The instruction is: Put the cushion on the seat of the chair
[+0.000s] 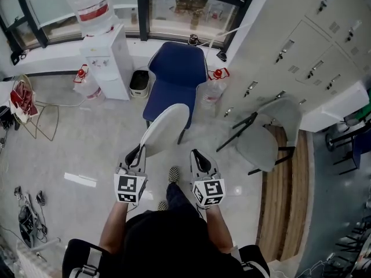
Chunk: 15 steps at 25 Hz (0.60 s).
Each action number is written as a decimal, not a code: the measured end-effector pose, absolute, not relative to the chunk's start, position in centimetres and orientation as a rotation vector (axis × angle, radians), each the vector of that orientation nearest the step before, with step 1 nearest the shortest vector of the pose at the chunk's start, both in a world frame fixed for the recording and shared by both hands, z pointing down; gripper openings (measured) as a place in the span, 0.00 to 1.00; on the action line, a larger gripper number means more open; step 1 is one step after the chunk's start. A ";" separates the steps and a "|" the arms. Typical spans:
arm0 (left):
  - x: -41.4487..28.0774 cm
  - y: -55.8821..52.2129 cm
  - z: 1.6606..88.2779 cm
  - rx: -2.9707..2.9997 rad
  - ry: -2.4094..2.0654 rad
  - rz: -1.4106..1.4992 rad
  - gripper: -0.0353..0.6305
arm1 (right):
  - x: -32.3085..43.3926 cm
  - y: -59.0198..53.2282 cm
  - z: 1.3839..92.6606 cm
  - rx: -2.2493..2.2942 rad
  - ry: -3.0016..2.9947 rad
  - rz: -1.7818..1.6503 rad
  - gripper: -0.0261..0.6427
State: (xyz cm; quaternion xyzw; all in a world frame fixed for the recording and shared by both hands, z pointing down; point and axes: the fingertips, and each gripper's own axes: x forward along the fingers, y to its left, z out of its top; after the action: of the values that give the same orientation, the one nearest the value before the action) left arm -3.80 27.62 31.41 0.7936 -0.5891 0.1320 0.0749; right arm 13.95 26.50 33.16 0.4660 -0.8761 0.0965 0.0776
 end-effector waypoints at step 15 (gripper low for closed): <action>-1.4 13.3 32.9 2.353 -1.746 0.422 0.10 | 15.3 11.9 35.0 1.346 -2.615 0.372 0.10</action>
State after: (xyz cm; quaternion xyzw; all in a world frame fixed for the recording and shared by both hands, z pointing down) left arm -1.40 13.28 32.86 0.7916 -0.5874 0.1419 0.0903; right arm 15.29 11.90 35.02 0.4523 -0.8786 0.1251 0.0883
